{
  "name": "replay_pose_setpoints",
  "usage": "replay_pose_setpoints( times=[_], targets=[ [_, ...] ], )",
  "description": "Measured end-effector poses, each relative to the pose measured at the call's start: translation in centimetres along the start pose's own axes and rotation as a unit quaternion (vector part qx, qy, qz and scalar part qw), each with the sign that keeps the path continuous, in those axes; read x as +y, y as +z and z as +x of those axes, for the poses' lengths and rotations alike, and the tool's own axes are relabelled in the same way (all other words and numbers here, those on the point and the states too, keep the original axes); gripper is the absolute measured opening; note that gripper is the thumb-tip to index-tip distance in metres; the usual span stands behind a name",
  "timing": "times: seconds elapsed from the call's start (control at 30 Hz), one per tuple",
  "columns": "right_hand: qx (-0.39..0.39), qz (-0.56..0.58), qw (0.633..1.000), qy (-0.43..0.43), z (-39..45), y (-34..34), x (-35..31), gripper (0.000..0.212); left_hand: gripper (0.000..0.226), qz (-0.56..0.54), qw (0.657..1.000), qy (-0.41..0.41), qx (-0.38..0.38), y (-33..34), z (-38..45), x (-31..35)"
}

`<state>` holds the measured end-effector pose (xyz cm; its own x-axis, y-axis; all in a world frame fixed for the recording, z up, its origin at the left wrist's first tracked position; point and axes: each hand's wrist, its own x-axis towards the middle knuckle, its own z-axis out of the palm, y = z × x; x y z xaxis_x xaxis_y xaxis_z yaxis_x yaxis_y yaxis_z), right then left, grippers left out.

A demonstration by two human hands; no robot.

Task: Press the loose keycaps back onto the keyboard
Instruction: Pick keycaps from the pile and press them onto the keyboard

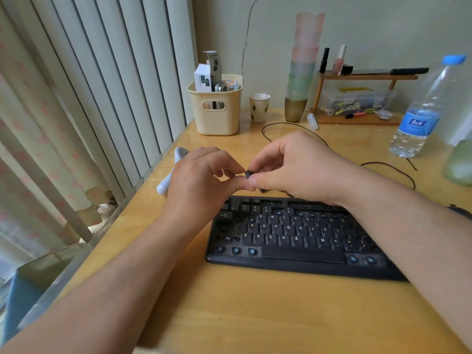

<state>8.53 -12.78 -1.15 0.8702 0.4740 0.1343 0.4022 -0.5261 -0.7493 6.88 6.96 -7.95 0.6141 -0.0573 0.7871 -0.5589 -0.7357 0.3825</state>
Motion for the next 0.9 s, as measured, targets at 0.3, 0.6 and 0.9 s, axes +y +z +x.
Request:
replay_pose_setpoints(
  times=[0.3, 0.6, 0.9],
  targets=[
    [-0.151, -0.125, 0.977, 0.085, 1.0, -3.5, 1.6, 0.011, 0.036, -0.025, 0.994, 0.047, -0.091, 0.1, -0.1, 0.3],
    [-0.204, -0.269, 0.935, 0.110, 2.0, -2.2, 3.1, 0.014, 0.034, 0.009, 0.996, -0.055, -0.076, 0.2, 0.0, -1.6],
    [-0.223, -0.301, 0.922, 0.097, 2.1, -1.8, 2.3, 0.013, 0.045, -0.005, 0.994, -0.067, -0.086, 0.4, -0.1, -1.8]
  ],
)
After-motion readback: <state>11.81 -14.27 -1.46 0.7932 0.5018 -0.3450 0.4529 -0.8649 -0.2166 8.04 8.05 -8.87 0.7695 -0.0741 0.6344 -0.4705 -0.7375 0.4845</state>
